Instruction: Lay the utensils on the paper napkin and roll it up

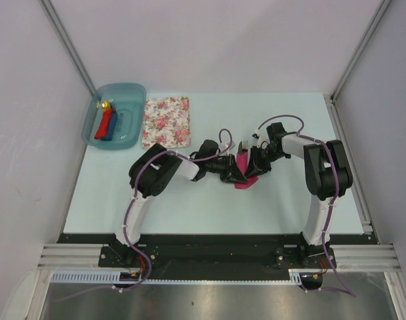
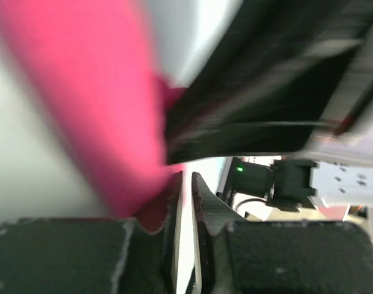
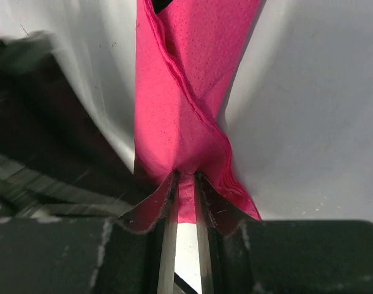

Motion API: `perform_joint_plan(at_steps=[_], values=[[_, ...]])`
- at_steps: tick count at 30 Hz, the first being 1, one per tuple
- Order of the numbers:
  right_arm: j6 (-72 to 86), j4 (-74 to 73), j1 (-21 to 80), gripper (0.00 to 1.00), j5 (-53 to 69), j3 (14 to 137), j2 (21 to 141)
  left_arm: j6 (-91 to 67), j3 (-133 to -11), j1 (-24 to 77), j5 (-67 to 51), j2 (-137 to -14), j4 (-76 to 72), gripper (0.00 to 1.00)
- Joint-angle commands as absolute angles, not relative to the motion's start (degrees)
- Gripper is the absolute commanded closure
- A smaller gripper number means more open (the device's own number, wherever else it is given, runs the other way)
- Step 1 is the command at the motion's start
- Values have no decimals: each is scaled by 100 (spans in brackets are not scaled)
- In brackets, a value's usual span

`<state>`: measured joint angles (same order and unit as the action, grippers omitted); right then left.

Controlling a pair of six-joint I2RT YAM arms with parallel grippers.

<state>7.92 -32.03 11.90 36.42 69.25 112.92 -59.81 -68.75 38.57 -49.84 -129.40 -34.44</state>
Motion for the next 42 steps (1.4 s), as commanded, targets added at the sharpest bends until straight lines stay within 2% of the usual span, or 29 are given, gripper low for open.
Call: perform_joint_plan(at_steps=[1,4,7,8,11,23,32,38,41,42], values=[[606,-3226,1222,79,3138,6794,11330,-5468,-6944,3841,-4746,-13183,-2727,85],[659,-3217,1117,78,3330,6855,11128,-5318,-6909,3841,-4676,-13271,-2400,88],[922,-2963,889,68,3541,6934,10899,-5326,-6899,3841,-4763,-13394,-2338,88],[992,-2814,836,60,3568,6969,10872,-5309,-6891,3841,-4772,-13412,-2312,88],[1098,-2699,730,53,3516,7206,10872,-5282,-6891,3841,-4807,-13412,-2311,88],[1151,-2549,791,41,3612,7559,11496,-5282,-7031,3850,-4790,-13438,-2355,88],[1063,-2514,1230,48,3015,7550,11874,-5309,-7057,3850,-4790,-13447,-2408,88],[1037,-2522,1345,58,2629,7567,12094,-5317,-7084,3841,-4781,-13412,-2417,88],[1063,-2531,1345,76,2593,7585,12138,-5326,-7075,3832,-4790,-13395,-2452,88],[1081,-2531,1345,88,2628,7602,12138,-5317,-7075,3823,-4773,-13386,-2461,88]])
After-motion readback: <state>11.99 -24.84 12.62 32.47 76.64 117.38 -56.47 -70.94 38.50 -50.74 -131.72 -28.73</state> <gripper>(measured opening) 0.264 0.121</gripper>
